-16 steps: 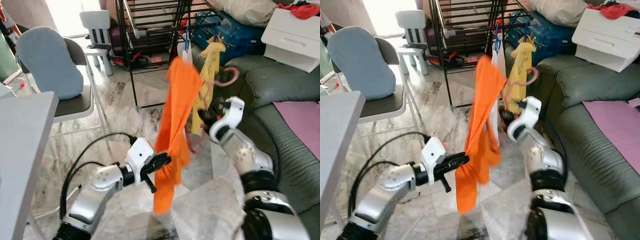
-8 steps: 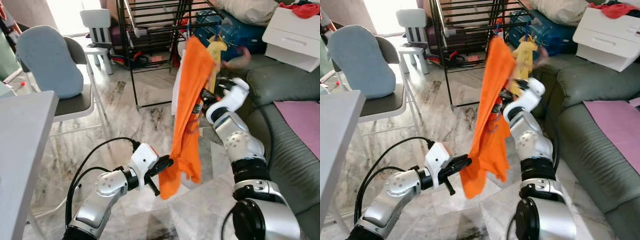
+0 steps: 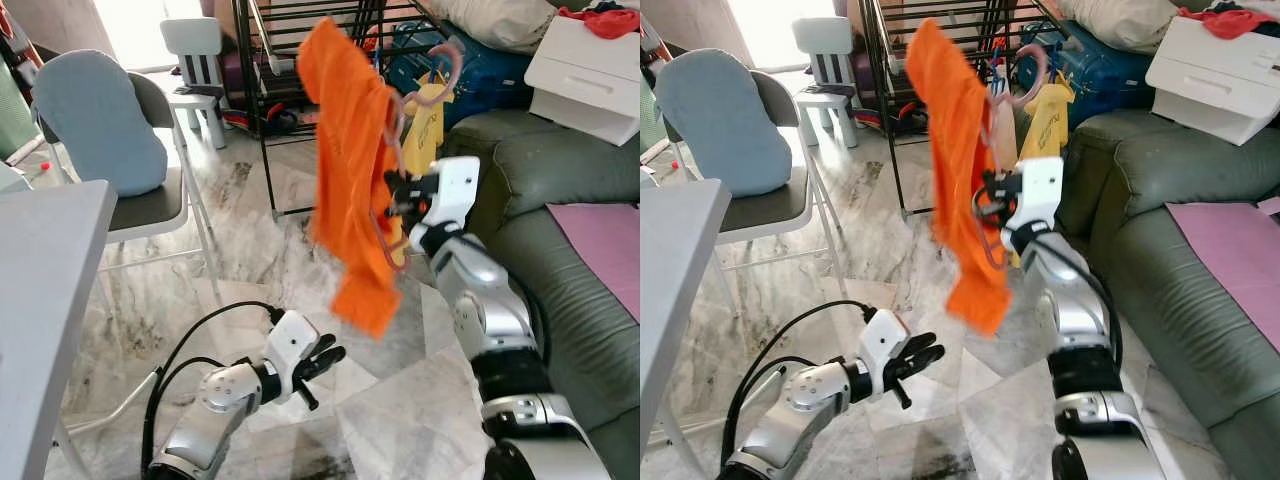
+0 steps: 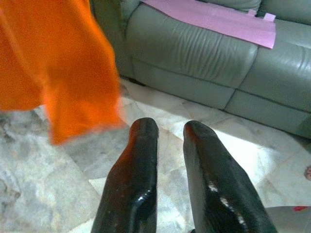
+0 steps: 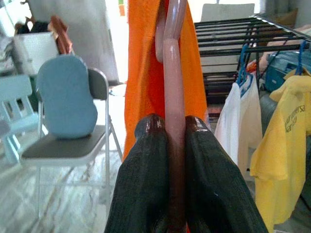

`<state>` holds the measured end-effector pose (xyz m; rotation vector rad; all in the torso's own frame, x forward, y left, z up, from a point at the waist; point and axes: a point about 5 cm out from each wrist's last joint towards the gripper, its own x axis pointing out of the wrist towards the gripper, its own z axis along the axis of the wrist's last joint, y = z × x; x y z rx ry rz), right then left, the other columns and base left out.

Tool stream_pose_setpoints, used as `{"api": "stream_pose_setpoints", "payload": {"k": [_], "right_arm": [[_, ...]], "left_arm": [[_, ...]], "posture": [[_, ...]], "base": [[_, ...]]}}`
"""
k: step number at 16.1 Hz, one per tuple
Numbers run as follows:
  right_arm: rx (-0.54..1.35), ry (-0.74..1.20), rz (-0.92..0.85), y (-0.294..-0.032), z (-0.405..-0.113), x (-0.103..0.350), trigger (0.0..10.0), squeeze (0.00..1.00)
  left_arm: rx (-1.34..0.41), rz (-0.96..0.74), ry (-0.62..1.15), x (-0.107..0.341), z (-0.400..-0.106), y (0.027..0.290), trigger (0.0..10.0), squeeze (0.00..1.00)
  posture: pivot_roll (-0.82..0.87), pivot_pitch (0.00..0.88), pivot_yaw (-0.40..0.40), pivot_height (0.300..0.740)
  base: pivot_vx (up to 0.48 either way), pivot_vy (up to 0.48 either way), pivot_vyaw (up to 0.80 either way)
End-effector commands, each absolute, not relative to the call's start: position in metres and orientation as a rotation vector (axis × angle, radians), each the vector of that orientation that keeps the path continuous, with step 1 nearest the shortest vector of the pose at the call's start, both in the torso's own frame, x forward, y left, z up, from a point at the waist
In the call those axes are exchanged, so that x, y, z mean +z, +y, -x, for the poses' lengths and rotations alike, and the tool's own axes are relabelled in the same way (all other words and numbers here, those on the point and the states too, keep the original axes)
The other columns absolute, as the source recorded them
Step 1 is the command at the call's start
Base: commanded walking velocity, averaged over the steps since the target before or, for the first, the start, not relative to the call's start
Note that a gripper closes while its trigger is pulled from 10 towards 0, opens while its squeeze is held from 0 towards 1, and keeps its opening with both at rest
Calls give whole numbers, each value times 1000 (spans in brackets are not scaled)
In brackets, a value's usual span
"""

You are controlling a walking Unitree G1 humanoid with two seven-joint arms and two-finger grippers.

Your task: Hang hanger

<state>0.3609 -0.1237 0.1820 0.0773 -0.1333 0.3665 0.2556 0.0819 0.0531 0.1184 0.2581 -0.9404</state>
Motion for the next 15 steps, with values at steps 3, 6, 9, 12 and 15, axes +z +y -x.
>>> {"api": "stream_pose_setpoints", "payload": {"k": [3, 6, 9, 12, 15], "right_arm": [[471, -190, 56, -131, -346, 180, 10000, 0], [607, -105, 138, -156, -327, 159, 10000, 0], [718, -24, 223, -183, -312, 145, 10000, 0], [850, 49, 322, -198, -297, 136, 10000, 0], [991, 124, 363, -210, -283, 133, 10000, 0]], "left_arm": [[-927, -209, 166, 67, -260, 92, 10000, 1000], [-825, -341, 56, 86, -272, 121, 10000, 1000], [-780, -510, -23, 97, -278, 144, 10000, 1000], [-796, -642, -33, 97, -279, 160, 10000, 1000], [-806, -723, -61, 101, -285, 166, 10000, 1000]], "posture": [[-151, 0, 15, 740], [-145, 0, 13, 740], [-146, 0, 22, 740], [-150, 0, 31, 740], [-148, 0, 37, 740]], "base": [[0, 0, 0], [0, 0, 0], [0, 0, 0], [0, 0, 0], [0, 0, 0]]}}
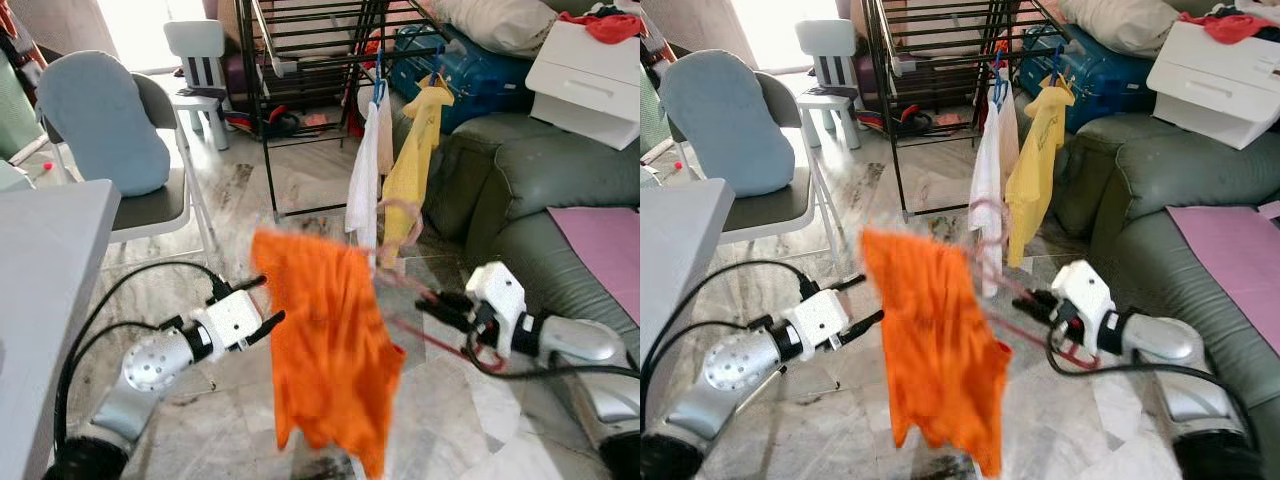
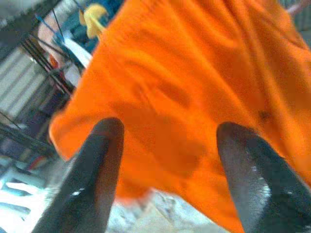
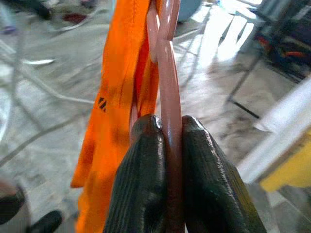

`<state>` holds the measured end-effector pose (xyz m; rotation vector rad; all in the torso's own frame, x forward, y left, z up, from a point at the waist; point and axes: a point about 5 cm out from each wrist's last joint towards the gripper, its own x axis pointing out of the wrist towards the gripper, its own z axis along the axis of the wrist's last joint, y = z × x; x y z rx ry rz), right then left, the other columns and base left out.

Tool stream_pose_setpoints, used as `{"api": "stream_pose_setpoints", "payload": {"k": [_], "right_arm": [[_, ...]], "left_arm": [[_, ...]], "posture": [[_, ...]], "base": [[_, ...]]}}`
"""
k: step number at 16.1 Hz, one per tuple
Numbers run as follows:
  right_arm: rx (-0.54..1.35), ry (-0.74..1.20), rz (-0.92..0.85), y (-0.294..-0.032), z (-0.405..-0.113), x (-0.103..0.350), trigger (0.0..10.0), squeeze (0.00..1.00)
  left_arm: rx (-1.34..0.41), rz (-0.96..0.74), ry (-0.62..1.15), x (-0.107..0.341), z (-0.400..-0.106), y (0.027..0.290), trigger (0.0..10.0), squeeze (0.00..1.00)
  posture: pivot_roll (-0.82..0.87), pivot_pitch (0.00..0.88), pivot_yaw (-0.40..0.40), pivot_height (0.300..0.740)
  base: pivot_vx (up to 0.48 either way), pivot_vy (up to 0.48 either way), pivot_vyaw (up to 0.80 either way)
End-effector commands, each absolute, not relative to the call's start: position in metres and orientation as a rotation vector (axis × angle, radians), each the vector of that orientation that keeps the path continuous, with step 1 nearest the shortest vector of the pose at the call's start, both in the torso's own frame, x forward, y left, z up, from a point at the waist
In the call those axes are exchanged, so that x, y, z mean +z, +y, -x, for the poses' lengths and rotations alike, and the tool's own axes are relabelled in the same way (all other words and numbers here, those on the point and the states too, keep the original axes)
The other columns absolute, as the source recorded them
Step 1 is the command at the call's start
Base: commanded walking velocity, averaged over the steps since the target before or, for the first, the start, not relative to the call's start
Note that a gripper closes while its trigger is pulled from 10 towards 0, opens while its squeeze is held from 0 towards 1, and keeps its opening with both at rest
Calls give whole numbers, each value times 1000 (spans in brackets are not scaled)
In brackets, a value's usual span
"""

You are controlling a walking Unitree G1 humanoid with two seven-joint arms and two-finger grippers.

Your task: Hang hanger

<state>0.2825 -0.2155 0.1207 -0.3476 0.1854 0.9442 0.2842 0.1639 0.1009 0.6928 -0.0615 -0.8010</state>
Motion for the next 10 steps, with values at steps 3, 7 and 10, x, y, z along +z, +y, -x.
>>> {"api": "stream_pose_setpoints", "payload": {"k": [3, 7, 10], "right_arm": [[1072, 187, 399, -215, -274, 127, 10000, 0], [1126, 186, 500, -212, -274, 126, 10000, 0], [1126, 108, 580, -202, -281, 132, 10000, 0]], "left_arm": [[-812, -748, -71, 102, -288, 169, 10000, 1000], [-836, -780, -81, 105, -291, 171, 10000, 1000], [-888, -790, -72, 103, -291, 168, 10000, 1000]], "posture": [[-148, 0, 45, 740], [-139, 0, 53, 740], [-136, 0, 58, 740]], "base": [[0, 0, 0], [0, 0, 0], [0, 0, 0]]}}
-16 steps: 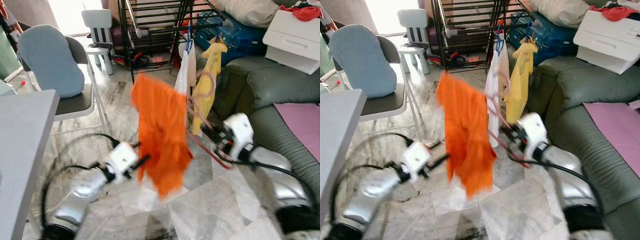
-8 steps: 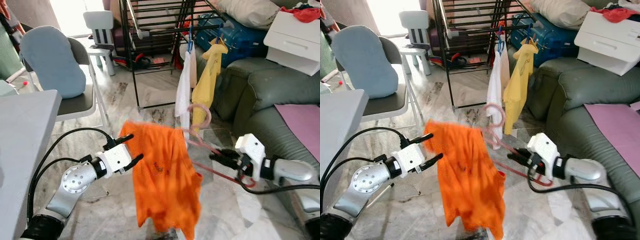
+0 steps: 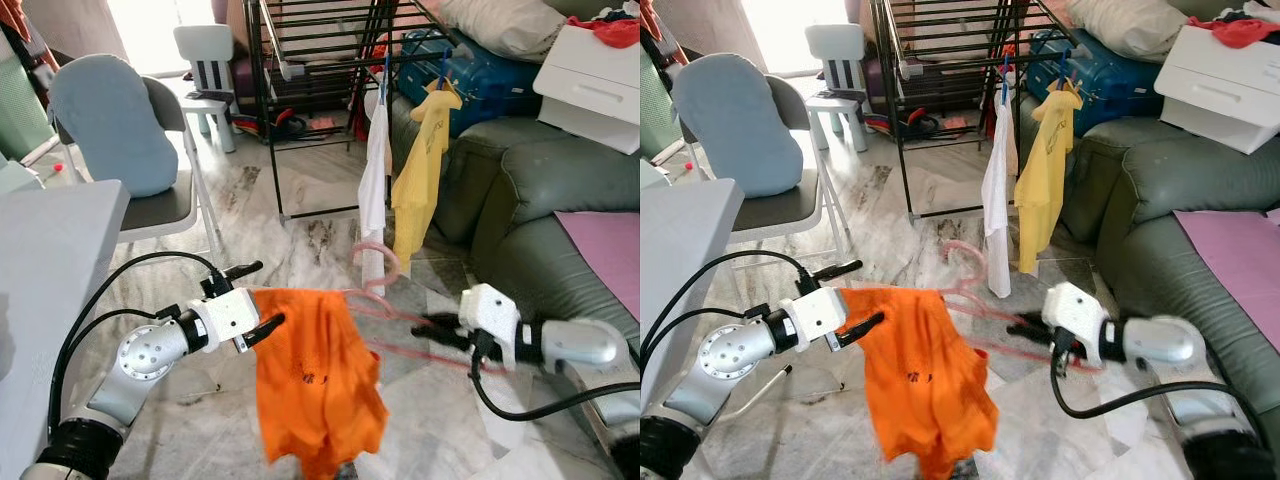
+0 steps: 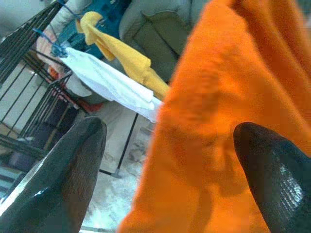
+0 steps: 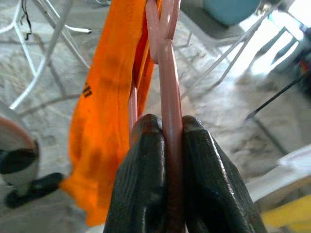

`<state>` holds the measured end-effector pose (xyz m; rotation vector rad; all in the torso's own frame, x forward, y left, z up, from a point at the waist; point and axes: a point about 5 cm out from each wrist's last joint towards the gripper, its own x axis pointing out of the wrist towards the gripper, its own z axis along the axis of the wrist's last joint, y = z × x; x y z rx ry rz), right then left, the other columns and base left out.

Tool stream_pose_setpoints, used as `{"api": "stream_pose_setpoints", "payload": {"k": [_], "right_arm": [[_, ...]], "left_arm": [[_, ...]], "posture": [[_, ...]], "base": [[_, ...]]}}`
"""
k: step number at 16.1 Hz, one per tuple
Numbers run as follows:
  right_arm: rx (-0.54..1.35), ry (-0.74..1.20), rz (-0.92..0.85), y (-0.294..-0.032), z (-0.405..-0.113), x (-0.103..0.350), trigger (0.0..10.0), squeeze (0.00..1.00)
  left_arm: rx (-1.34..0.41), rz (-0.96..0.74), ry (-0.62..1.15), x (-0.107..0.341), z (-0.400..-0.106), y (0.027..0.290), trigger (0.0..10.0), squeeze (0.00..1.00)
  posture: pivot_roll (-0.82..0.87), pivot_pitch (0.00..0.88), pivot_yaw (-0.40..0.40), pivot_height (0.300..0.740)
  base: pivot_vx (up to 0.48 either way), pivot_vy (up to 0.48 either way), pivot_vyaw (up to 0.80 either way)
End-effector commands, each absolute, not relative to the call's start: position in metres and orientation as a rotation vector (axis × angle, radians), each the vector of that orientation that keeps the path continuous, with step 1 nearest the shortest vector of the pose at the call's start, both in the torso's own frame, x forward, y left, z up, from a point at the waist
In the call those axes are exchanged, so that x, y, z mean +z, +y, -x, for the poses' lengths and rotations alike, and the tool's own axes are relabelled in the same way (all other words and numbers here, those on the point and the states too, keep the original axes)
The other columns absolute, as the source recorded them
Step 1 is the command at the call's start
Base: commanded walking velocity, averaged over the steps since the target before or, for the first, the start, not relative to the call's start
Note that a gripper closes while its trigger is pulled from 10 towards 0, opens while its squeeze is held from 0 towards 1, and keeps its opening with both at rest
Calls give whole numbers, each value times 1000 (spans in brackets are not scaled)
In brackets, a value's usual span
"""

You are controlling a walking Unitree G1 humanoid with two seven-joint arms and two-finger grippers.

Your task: Hang hanger

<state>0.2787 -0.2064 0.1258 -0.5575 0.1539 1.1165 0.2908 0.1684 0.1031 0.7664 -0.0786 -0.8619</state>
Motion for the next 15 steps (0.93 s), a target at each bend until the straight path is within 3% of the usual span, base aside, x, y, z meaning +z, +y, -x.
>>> {"api": "stream_pose_setpoints", "payload": {"k": [1, 4, 5, 6, 8, 15], "right_arm": [[1135, 93, 629, -199, -282, 132, 10000, 0], [1149, 23, 696, -190, -285, 136, 10000, 0], [1151, 8, 730, -188, -285, 137, 10000, 0], [1148, 3, 742, -188, -285, 136, 10000, 0], [1142, -3, 756, -189, -285, 134, 10000, 0], [1127, -39, 801, -184, -289, 131, 10000, 0]], "left_arm": [[-919, -784, -65, 101, -290, 165, 10000, 1000], [-1025, -775, -4, 93, -289, 158, 10000, 957], [-1034, -790, -2, 92, -291, 156, 10000, 0], [-1042, -790, -5, 93, -293, 155, 8510, 0], [-1066, -774, -28, 99, -295, 153, 0, 0], [-1145, -760, 31, 96, -296, 153, 0, 0]], "posture": [[-135, 0, 61, 740], [-138, 0, 69, 740], [-144, 0, 75, 740], [-145, 0, 77, 740], [-146, 0, 80, 740], [-140, 0, 84, 740]], "base": [[0, 0, 0], [0, 0, 0], [0, 0, 0], [0, 0, 0], [0, 0, 0], [0, 0, 0]]}}
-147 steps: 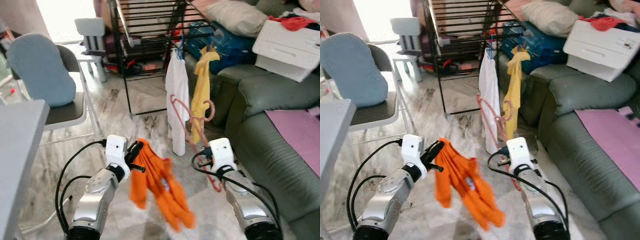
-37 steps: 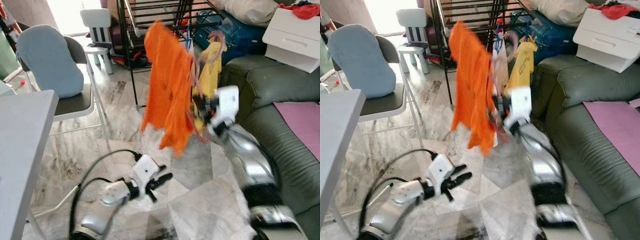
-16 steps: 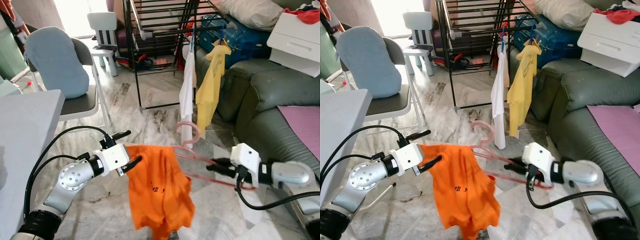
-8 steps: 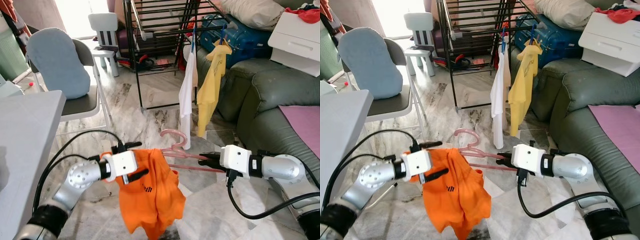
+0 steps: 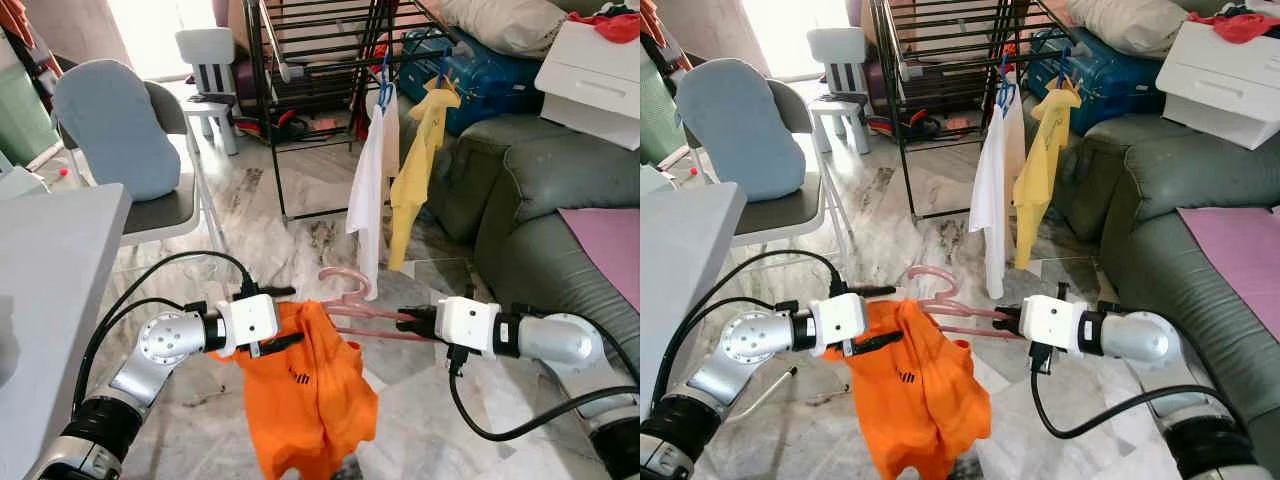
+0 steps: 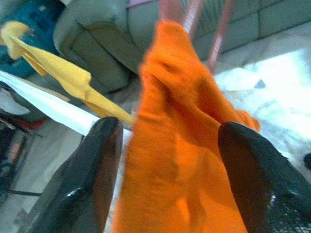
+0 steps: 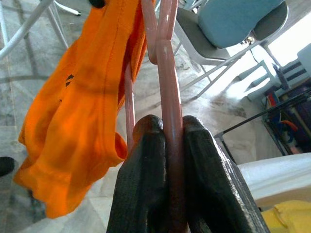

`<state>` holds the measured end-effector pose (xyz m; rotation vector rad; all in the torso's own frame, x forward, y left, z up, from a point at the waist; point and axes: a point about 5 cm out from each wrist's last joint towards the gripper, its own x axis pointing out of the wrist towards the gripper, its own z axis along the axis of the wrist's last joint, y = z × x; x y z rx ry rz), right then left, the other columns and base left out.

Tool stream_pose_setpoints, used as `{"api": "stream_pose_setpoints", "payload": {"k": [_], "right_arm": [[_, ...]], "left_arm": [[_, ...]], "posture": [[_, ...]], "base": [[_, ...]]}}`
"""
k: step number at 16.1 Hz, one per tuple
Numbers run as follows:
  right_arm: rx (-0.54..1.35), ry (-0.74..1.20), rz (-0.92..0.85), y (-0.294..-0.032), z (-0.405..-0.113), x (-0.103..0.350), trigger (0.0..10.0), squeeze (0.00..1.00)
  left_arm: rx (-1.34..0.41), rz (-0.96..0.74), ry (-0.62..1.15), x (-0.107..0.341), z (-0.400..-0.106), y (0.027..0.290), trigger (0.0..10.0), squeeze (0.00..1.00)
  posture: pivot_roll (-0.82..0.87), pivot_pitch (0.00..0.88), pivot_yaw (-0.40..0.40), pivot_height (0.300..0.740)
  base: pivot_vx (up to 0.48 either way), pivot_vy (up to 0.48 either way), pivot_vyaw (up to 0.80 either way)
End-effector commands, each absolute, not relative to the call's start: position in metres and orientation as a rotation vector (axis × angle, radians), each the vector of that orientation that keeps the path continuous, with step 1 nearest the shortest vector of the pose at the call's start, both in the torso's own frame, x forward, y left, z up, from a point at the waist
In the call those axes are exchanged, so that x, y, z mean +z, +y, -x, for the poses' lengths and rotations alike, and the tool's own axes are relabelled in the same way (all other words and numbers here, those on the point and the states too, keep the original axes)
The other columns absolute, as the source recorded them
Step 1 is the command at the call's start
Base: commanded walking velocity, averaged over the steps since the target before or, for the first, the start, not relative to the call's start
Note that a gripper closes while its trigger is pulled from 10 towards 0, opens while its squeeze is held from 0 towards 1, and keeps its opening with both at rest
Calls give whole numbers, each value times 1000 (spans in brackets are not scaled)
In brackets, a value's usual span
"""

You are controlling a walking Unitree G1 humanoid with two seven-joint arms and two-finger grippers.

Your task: Hang hanger

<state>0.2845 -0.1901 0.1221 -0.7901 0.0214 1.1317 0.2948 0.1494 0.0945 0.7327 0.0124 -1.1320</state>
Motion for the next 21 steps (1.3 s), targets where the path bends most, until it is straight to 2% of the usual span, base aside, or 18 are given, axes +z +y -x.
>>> {"api": "stream_pose_setpoints", "payload": {"k": [1, 7, 20, 21], "right_arm": [[1125, -43, 804, -184, -290, 132, 10000, 0], [1122, -67, 803, -181, -290, 133, 10000, 0], [1071, -117, 893, -182, -300, 138, 10000, 0], [1076, -105, 877, -182, -300, 137, 10000, 1000]], "left_arm": [[-1157, -762, 56, 93, -297, 153, 0, 0], [-1169, -759, 113, 85, -301, 151, 0, 0], [-1122, -725, 84, 92, -312, 149, 0, 0], [-1113, -724, 74, 93, -313, 149, 0, 0]], "posture": [[-140, 0, 85, 740], [-149, 0, 87, 740], [-153, 0, 79, 740], [-153, 0, 78, 740]], "base": [[0, 0, 0], [0, 0, 0], [0, 0, 0], [0, 0, 0]]}}
